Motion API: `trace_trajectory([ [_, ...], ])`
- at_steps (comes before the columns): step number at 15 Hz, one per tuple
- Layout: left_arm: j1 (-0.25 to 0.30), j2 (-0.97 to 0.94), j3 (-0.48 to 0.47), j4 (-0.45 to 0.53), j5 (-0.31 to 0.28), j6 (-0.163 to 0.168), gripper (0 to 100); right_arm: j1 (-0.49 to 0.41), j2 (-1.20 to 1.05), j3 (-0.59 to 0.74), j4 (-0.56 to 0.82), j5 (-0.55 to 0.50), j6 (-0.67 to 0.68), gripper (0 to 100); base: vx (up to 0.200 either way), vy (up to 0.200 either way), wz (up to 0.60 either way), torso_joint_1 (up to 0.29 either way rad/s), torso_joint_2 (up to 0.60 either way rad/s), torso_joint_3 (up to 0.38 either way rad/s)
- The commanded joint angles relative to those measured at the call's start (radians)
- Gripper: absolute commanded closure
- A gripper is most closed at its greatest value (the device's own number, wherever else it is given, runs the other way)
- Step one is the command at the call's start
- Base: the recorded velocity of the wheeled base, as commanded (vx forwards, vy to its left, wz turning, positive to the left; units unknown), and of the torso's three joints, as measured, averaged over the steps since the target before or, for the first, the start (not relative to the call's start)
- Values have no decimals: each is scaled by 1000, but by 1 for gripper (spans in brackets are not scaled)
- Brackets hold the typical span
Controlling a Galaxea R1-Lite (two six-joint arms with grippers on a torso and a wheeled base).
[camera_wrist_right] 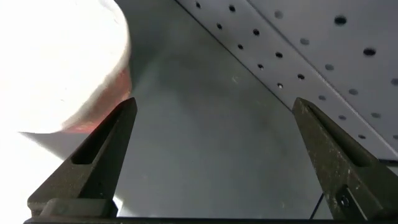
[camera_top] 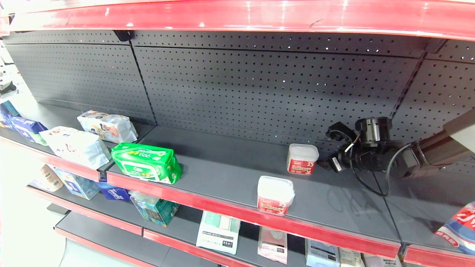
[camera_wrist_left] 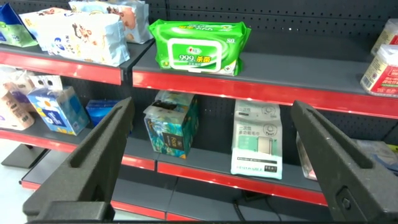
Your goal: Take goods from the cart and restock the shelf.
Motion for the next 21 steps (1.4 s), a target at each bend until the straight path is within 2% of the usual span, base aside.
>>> trace_trajectory([
  [1,1,0,0,0,0,0,0,-12,26,-20,0,1,-1,0,0,0,0,0,0,0],
  [7,1,0,0,0,0,0,0,-4,35,-48,0,8,2,0,0,0,0,0,0,0],
  [14,-1,0,0,0,0,0,0,40,-19,8,0,27,19,0,0,0,0,0,0,0],
  [21,1,0,0,0,0,0,0,42,-33,24,0,24,20,0,0,0,0,0,0,0],
])
